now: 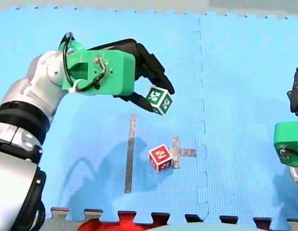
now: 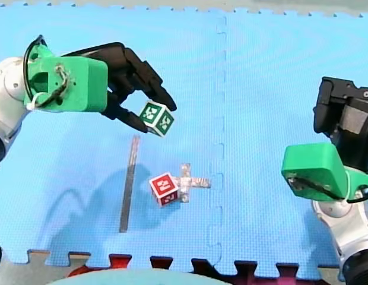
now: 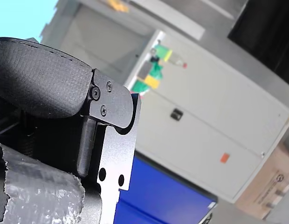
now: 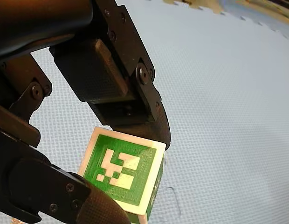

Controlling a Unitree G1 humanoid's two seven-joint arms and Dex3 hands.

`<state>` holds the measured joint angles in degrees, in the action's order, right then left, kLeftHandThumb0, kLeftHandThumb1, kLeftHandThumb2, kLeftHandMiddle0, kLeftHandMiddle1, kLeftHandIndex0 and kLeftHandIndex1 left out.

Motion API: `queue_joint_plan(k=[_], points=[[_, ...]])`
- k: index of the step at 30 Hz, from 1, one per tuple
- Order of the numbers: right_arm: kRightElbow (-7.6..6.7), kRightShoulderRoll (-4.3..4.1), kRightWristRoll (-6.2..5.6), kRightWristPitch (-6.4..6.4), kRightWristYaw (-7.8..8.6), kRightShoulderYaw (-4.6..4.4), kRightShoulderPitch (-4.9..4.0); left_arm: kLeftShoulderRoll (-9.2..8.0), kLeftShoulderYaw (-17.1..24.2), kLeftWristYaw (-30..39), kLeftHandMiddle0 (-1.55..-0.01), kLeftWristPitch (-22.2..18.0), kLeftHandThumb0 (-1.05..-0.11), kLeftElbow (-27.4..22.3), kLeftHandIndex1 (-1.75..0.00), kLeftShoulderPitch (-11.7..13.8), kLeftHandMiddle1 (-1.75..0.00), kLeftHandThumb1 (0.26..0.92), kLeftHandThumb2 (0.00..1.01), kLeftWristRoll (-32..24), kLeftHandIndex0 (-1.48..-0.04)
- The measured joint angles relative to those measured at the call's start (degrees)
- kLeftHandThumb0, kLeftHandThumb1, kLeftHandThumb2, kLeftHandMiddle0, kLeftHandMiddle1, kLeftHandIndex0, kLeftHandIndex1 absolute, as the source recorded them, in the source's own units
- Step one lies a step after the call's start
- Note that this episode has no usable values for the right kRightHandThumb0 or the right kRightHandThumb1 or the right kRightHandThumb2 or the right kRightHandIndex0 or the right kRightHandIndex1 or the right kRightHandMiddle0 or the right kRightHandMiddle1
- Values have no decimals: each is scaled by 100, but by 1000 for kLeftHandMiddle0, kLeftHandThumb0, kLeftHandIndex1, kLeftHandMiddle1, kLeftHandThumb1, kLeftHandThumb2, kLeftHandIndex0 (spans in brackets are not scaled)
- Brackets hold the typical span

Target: Stack cube left

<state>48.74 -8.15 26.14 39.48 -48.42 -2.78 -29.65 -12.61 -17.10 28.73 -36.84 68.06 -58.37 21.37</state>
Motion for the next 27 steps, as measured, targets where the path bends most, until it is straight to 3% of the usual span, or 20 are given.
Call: queue_joint_plan(k=[17, 27], points=[[-140, 0, -2, -26, 28, 6, 11, 7, -131, -122, -1003, -215, -484, -138, -7, 383, -1746, 784, 1, 48, -1334], [-158, 7, 4, -26, 20, 1, 14, 40, -310, -160, -1027, -137, -482, -311, -5, 565, -1746, 787, 2, 173, -1334]])
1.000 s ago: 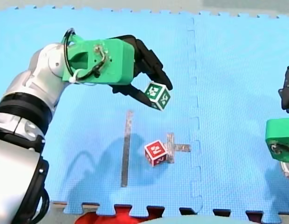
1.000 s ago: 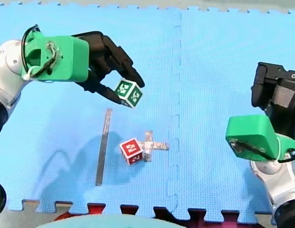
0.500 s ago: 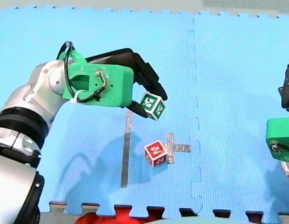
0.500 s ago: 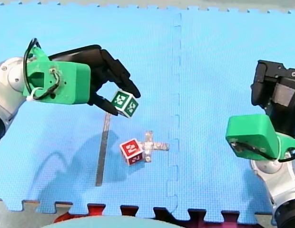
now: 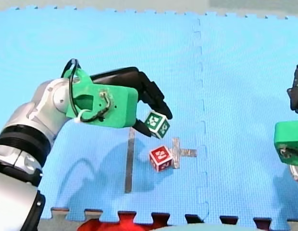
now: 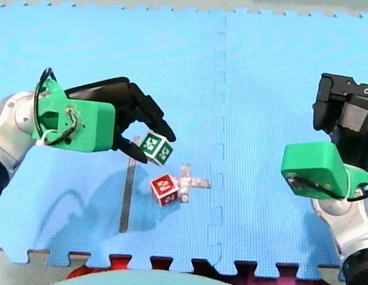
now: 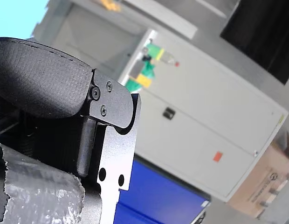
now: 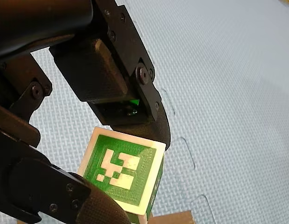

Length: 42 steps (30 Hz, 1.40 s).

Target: Stack cube left

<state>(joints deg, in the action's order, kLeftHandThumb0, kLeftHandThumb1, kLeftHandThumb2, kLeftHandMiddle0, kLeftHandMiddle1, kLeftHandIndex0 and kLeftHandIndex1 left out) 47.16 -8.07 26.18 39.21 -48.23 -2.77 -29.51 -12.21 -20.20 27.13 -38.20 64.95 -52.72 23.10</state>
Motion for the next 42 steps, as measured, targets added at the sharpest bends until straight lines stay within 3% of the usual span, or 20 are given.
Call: queue_joint_plan(k=[12, 42], points=[[2, 22, 2, -16, -16, -5, -3, 68, -196, -31, -1040, 197, -477, -180, 0, 38, -1746, 792, 3, 140, -1328], [-43, 46, 16, -101, -26, -11, -20, 187, -439, 272, -1072, 181, -450, -258, -9, 66, -1746, 820, 6, 219, -1337]])
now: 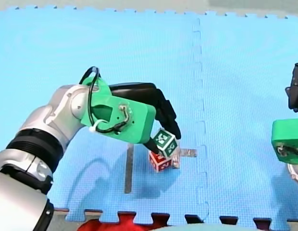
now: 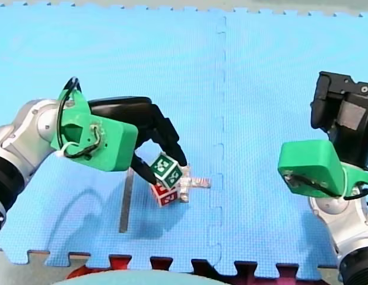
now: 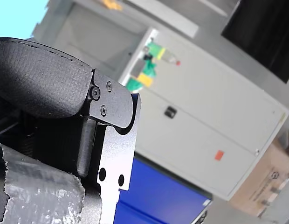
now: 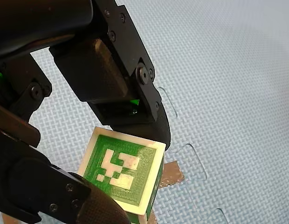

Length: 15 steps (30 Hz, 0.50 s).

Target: Stack cube left

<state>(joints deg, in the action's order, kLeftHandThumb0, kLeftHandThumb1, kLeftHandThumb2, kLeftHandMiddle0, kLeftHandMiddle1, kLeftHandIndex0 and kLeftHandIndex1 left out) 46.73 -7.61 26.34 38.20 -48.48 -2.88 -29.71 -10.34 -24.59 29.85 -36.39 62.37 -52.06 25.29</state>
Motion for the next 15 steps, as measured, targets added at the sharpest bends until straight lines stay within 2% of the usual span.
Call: queue_joint_plan(k=[15], points=[[-60, -5, 22, -2, -12, 1, 8, 16, -45, -81, -1084, 82, -441, -70, -18, 0, -1746, 829, 5, 50, -1363]])
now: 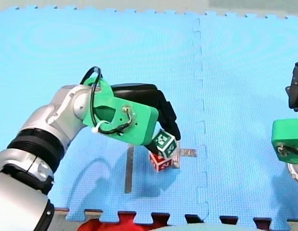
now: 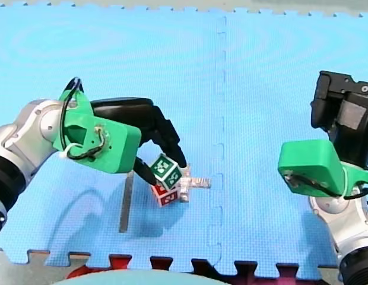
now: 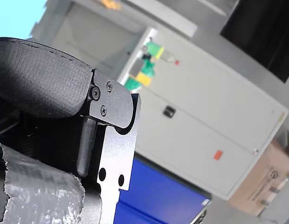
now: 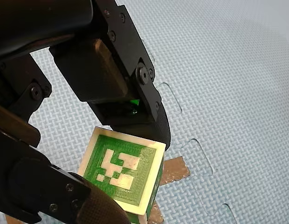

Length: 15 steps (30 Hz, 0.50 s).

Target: Stack cube left

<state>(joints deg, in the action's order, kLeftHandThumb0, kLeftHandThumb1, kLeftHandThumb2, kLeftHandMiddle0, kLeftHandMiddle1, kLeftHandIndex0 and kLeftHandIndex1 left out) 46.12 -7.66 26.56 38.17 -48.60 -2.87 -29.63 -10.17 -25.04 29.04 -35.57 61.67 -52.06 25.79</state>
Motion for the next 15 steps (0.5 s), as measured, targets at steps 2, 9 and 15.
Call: queue_joint_plan(k=[2, 9, 15], points=[[-18, -2, 1, 0, 0, 0, 7, 1, -10, -29, -1085, 8, -441, -5, -17, 1, -1746, 829, 5, 26, -1364], [-50, -4, -5, -5, 11, 6, 23, -39, -3, -114, -1087, 8, -442, 148, -13, -53, -1746, 831, 4, 56, -1360], [-50, -11, -13, -6, 22, 14, 22, -65, 7, -159, -1086, 32, -448, 227, -7, -117, -1746, 833, 4, 58, -1351]])
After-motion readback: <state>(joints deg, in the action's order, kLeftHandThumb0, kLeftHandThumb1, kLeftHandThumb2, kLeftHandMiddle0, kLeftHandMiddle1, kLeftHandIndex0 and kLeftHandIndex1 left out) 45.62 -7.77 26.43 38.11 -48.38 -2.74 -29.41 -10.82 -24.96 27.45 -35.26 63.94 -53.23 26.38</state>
